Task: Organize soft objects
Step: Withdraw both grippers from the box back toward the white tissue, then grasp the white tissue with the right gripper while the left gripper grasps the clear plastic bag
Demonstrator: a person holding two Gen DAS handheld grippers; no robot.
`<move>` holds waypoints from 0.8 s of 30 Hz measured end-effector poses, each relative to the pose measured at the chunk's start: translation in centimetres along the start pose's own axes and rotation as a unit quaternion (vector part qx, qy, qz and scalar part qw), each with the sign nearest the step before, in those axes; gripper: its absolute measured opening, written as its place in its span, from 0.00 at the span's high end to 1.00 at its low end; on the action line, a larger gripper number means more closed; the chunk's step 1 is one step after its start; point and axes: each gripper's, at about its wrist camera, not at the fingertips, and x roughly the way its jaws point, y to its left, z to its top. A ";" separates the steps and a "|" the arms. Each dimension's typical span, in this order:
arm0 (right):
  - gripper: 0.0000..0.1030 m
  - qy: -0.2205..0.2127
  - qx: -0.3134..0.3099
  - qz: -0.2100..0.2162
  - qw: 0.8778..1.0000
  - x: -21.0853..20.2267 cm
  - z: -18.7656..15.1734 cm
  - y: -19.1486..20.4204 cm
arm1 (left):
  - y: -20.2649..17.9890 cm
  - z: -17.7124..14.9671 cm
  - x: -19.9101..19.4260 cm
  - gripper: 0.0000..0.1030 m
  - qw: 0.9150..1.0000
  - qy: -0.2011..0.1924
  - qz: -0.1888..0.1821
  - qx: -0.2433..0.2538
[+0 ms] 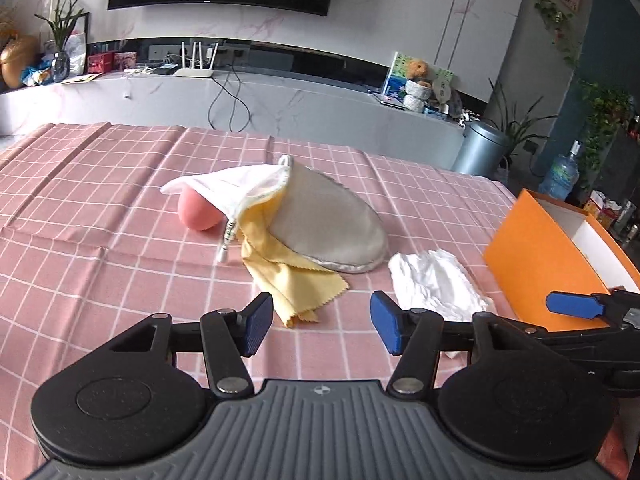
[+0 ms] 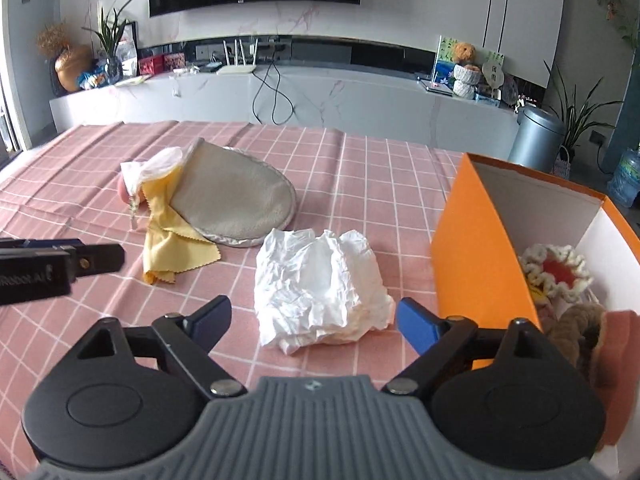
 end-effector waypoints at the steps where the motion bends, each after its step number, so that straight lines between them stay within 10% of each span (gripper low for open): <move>1: 0.14 0.003 0.000 -0.003 1.000 0.7 0.5 -0.1 | 0.2 0.2 0.4 0.29 1.000 -0.005 0.008 0.005; 8: 0.13 0.040 0.025 -0.022 0.999 6.0 2.9 -0.7 | 0.3 2.7 4.0 0.23 0.984 -0.056 0.099 0.137; 17: 0.13 0.074 0.041 -0.017 0.996 10.7 3.3 -1.3 | -1.3 2.3 10.7 0.23 0.941 -0.035 0.167 0.293; 24: 0.14 0.088 0.061 0.003 0.994 11.8 3.3 -1.6 | -1.5 2.6 11.9 0.48 0.934 -0.037 0.169 0.313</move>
